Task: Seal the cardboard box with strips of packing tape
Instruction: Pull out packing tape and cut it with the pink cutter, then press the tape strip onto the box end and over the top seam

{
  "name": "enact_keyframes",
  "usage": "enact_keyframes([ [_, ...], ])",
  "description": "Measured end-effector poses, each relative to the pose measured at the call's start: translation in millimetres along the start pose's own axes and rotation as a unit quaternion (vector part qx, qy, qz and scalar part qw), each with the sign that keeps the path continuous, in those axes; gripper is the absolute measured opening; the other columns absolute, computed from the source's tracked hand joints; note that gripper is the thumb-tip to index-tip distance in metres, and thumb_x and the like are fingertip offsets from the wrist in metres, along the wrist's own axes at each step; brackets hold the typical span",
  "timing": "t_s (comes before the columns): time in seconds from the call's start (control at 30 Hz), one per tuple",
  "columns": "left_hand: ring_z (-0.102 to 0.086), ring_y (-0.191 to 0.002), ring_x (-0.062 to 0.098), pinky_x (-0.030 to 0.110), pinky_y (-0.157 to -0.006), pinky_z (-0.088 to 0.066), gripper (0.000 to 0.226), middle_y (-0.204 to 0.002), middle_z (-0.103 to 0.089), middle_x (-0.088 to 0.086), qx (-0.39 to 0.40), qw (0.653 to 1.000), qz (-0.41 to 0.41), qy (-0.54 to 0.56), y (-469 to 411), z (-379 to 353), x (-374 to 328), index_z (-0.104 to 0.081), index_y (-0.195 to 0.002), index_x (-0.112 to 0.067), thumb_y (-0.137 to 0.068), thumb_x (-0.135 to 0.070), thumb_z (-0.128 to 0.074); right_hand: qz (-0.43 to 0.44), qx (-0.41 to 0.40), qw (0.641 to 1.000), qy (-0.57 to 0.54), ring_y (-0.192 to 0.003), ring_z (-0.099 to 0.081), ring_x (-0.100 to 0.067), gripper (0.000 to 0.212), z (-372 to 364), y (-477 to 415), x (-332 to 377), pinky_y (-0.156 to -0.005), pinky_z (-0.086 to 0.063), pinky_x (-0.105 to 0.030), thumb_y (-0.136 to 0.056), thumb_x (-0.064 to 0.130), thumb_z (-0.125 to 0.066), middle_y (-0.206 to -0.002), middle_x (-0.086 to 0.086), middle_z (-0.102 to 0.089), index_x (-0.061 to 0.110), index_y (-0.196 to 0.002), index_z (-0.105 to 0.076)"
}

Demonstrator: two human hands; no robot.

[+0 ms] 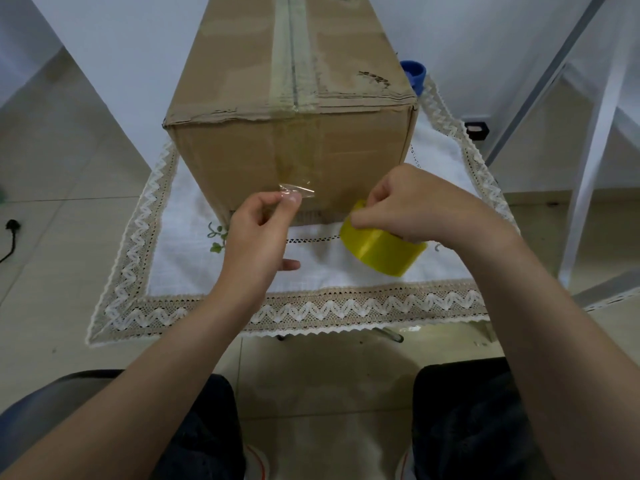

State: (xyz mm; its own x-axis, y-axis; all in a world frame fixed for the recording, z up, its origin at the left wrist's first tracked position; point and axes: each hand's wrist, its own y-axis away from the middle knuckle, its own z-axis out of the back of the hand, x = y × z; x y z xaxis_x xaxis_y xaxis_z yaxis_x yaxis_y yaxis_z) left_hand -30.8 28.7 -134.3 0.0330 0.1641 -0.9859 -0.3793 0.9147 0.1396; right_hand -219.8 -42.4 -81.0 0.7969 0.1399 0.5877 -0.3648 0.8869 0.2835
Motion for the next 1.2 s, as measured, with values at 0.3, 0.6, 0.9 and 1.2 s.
enact_keyframes([
  [0.3, -0.067, -0.09, 0.008, 0.029, -0.071, -0.057, 0.019, -0.095, -0.072, -0.008, -0.039, 0.998, 0.02, 0.045, -11.0, -6.1, 10.6, -0.072, -0.092, -0.024, -0.103, -0.034, -0.061, -0.059, -0.289, 0.948, 0.123, -0.055, -0.044, -0.025, 0.03, 26.8, -9.7, -52.8, -0.055, -0.036, -0.031, -0.078, 0.034, -0.072, -0.063, -0.008, -0.053, 0.008, -0.069, -0.061],
  [0.6, -0.067, -0.089, 0.005, 0.03, -0.075, -0.058, 0.013, -0.097, -0.076, -0.012, -0.051, 0.998, 0.011, 0.046, -12.8, -10.8, 13.5, -0.071, -0.094, -0.022, -0.102, -0.03, -0.064, -0.032, -0.411, 0.897, 0.162, -0.101, -0.055, -0.036, 0.011, 18.5, -45.9, -92.4, -0.093, -0.046, -0.052, -0.09, 0.028, -0.069, -0.094, -0.003, -0.062, 0.018, -0.088, -0.072],
  [0.9, -0.067, -0.089, 0.003, 0.031, -0.077, -0.057, 0.011, -0.098, -0.076, -0.012, -0.041, 0.998, 0.013, 0.043, -14.8, -9.1, 14.5, -0.071, -0.095, -0.024, -0.102, -0.029, -0.063, -0.043, -0.393, 0.898, 0.195, -0.117, -0.044, -0.04, 0.026, 9.5, -62.9, -107.3, -0.096, -0.039, -0.05, -0.098, 0.03, -0.067, -0.121, -0.006, -0.065, 0.019, -0.12, -0.076],
  [1.2, -0.069, -0.094, 0.01, 0.033, -0.079, -0.057, 0.016, -0.095, -0.078, -0.009, -0.037, 0.997, 0.021, 0.061, -16.1, -8.9, 14.0, -0.071, -0.088, -0.024, -0.099, -0.036, -0.068, 0.088, -0.48, 0.872, 0.041, -0.118, -0.05, -0.03, 0.028, 10.5, -55.3, -63.0, -0.095, -0.031, -0.022, -0.096, 0.028, -0.056, -0.12, -0.006, -0.062, 0.018, -0.12, -0.068],
])
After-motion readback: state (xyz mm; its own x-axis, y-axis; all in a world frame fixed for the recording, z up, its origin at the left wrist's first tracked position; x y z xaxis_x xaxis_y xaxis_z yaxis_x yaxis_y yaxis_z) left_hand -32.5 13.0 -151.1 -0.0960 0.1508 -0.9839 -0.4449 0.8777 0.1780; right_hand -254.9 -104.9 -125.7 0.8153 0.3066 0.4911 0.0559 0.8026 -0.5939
